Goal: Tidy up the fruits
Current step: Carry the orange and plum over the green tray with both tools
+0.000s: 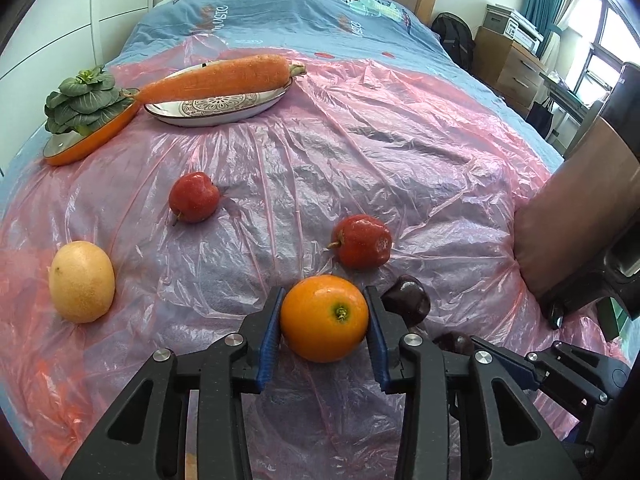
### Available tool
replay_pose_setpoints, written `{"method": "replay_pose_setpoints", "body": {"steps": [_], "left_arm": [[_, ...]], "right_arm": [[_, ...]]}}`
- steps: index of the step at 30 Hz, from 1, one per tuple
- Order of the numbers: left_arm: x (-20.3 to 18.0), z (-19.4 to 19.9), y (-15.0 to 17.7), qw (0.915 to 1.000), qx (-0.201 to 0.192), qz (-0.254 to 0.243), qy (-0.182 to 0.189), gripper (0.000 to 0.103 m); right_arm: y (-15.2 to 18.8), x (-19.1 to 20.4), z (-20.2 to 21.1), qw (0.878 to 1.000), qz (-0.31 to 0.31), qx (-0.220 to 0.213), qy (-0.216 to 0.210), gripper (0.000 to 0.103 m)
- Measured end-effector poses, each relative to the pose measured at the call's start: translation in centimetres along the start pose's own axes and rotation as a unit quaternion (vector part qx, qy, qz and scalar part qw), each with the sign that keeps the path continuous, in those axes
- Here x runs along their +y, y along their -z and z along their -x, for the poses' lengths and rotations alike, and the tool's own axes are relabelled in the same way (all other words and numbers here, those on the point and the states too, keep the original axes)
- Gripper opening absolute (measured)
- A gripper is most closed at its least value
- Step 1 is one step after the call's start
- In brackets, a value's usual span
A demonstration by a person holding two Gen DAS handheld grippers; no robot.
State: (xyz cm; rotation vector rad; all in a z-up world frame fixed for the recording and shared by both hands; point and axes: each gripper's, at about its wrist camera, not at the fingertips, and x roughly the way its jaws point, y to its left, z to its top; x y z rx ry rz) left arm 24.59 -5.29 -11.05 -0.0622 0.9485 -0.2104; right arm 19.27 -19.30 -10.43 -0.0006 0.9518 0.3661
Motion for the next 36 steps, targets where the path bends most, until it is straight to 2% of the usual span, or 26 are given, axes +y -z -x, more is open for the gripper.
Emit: {"method": "replay_pose_setpoints", "body": {"steps": [9, 18, 29, 36], "left_arm": [[0.3, 4.4, 0.1, 0.9999, -0.015, 0.004, 0.006, 0.033], [-0.1, 9.1, 2.3, 0.9993, -0.016, 0.018, 0.027, 0.033], [-4.0, 13.9, 5.1, 0.9979, -0.009, 0.011, 0.063, 0.033], [-7.9, 16.2, 6.2, 0.9960, -0.006, -0.008, 0.088, 0.033]], "right_arm": [[-0.2, 1.2, 3.6, 1.000, 0.003, -0.018, -0.002, 0.037], [2.0, 1.4, 8.6, 1.000, -0.009, -0.030, 0.001, 0.037], [5.3, -0.7, 14.9, 0.998, -0.033, -0.052, 0.028, 0.037], [7.0, -3.3, 18.5, 0.995, -0.057, -0.072, 0.047, 0.037]]}}
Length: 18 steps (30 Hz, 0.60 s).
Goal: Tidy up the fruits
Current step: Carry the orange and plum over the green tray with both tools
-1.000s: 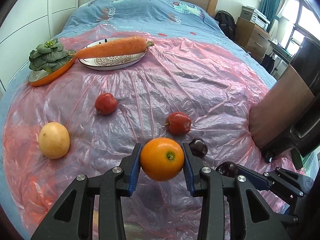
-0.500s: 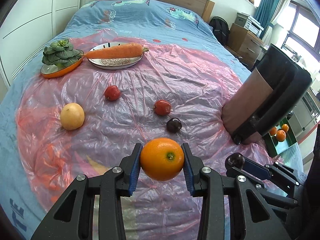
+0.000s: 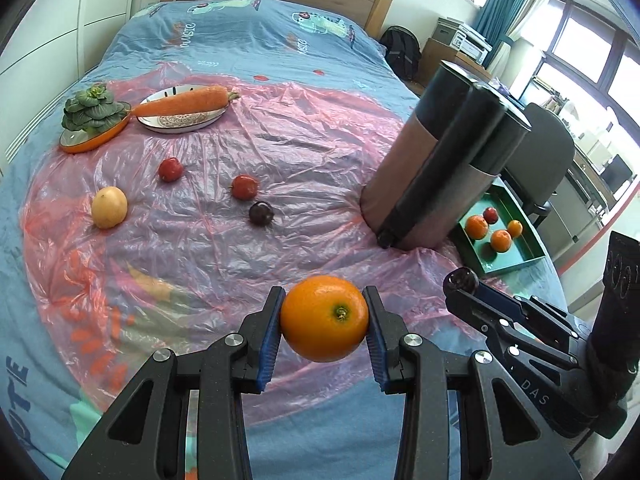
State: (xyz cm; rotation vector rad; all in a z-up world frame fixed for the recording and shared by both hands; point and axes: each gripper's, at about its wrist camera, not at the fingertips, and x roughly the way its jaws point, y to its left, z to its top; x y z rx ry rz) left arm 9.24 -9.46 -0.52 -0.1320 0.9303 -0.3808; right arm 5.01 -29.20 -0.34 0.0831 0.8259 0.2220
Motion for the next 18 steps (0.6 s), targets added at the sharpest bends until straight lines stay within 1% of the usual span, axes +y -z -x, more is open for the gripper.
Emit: {"method": "replay_pose_setpoints", "body": {"steps": [8, 18], "left_arm": [[-6.0, 0.2, -0.1, 0.9985, 0.009, -0.044, 0.033, 0.033], [-14.7, -2.6, -0.6, 0.9909, 0.034, -0.110, 0.068, 0.033]], "right_arm": [[1.1, -5.0, 3.1, 0.999, -0.040, -0.018, 0.027, 0.037], [1.6, -13.6, 5.8, 0.992, -0.098, -0.042, 0.073, 0.037]]}}
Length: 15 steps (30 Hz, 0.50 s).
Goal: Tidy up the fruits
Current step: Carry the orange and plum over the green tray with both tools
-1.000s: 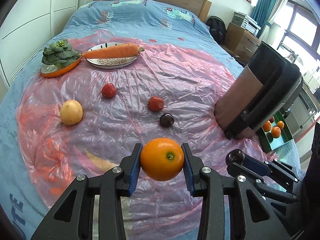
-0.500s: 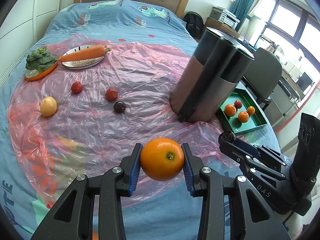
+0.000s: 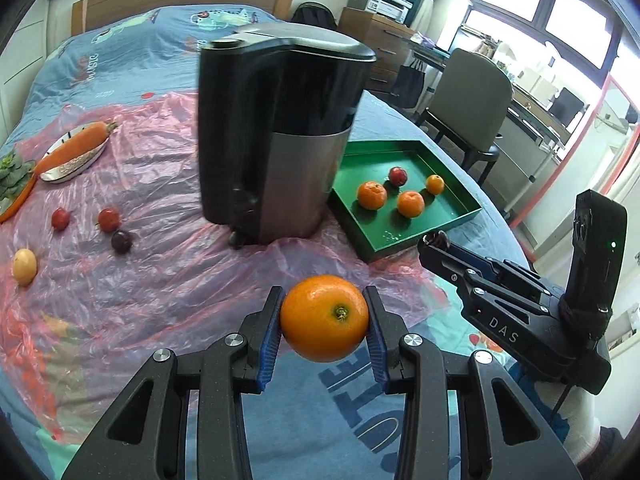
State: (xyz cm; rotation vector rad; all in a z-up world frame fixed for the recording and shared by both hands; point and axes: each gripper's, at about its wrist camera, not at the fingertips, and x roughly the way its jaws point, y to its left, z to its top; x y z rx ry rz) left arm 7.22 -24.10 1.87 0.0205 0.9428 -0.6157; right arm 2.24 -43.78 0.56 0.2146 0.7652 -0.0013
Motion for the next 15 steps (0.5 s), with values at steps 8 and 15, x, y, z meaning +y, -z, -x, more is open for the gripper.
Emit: {"method": "replay_pose_setpoints", "body": {"steps": [8, 15], "left_arm": [[-5.9, -4.7, -3.4, 0.9981, 0.022, -0.053, 0.022, 0.033], [-9.6, -10.2, -7.7, 0.9956, 0.029, -0.085, 0.025, 0.033]], "right_arm": [[-1.7, -7.2, -0.7, 0.999, -0.042, -0.022, 0.024, 0.037], [-3.8, -12.6, -3.3, 0.997, -0.060, -0.031, 0.044, 0.036]]}}
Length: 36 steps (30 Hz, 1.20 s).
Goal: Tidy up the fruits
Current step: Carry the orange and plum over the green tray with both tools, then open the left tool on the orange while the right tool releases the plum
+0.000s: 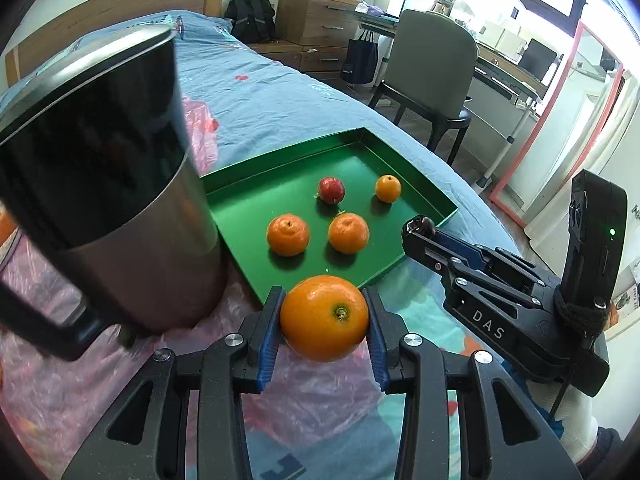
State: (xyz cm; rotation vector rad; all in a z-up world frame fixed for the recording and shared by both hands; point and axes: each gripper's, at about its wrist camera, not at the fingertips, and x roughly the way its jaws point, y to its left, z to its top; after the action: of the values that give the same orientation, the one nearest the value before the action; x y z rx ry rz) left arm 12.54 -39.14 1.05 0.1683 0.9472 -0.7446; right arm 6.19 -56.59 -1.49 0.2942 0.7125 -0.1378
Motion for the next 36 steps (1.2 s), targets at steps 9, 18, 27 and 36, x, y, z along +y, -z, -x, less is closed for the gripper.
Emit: {"method": "replay_pose_setpoints", "body": {"steps": [9, 18, 27, 36], "left_arm": [[0.5, -7.6, -5.8, 0.9994, 0.008, -0.001, -0.033, 0.033], [2.6, -13.8, -8.2, 0.9969, 0.033, 0.012, -0.071, 0.033], [3.0, -16.7, -7.6, 0.9949, 0.056, 0.009, -0.083, 0.033], [3.0, -17.6, -6.9, 0.9940, 0.068, 0.009, -0.085, 0.034]], "right_arm": [[-2.3, -3.5, -5.2, 1.000, 0.001, 0.009, 0.012, 0.037], [-2.8, -4.9, -10.0, 0.998, 0.016, 0.043, 0.037, 0.037], [-2.4, -4.9, -12.0, 0.996, 0.030, 0.067, 0.052, 0.037], [-2.1, -4.9, -12.0, 0.996, 0.026, 0.068, 0.054, 0.037]]}}
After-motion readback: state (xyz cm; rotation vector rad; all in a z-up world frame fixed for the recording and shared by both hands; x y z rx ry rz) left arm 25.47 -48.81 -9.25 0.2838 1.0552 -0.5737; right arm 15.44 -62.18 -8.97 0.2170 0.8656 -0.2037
